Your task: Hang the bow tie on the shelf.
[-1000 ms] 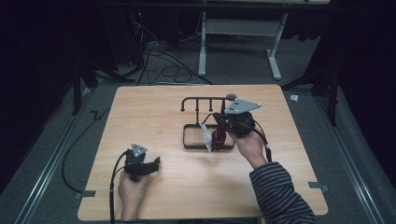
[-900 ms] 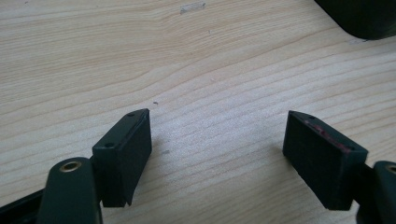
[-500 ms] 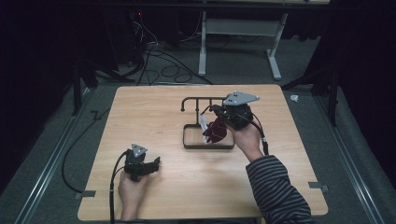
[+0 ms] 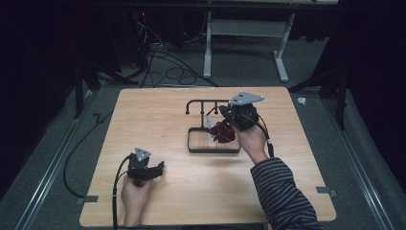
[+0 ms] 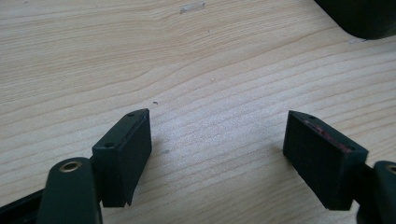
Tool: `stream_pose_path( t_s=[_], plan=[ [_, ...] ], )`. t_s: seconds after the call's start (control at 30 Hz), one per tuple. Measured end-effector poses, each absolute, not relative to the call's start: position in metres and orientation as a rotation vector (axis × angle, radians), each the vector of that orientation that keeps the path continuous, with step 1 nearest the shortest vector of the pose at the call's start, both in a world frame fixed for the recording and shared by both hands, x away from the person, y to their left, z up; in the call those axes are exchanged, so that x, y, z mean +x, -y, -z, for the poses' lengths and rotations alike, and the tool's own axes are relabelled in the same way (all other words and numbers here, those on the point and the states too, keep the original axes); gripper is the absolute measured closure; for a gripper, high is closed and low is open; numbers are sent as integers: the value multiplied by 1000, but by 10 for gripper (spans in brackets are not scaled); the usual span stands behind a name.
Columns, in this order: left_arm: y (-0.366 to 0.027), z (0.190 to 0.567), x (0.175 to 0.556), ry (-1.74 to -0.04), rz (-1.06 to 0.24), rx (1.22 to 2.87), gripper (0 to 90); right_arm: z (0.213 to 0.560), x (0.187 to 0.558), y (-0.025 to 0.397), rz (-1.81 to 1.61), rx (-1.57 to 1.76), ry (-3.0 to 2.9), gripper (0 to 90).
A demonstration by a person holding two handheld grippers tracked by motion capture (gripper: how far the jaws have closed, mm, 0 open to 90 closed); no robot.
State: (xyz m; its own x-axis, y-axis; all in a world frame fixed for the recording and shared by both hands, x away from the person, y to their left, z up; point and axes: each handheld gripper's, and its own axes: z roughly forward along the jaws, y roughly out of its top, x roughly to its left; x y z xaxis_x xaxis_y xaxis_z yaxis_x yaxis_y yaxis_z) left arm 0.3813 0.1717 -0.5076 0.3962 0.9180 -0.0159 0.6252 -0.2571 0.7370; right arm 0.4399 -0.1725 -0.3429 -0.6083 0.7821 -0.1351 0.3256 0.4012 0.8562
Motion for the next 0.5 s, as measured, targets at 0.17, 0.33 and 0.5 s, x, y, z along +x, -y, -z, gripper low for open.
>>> stream_pose_path(
  t_s=[0.17, 0.33, 0.5],
  plan=[
    [-172, 508, 381, -1316, -560, 1986, 241, 344, 441, 172, -1124, 950, -2137, 891],
    [-172, 508, 381, -1316, -560, 1985, 241, 344, 441, 172, -1116, 953, -2139, 886],
    [-172, 508, 381, -1316, -560, 1985, 241, 345, 441, 172, -1117, 948, -2146, 882]
  ],
)
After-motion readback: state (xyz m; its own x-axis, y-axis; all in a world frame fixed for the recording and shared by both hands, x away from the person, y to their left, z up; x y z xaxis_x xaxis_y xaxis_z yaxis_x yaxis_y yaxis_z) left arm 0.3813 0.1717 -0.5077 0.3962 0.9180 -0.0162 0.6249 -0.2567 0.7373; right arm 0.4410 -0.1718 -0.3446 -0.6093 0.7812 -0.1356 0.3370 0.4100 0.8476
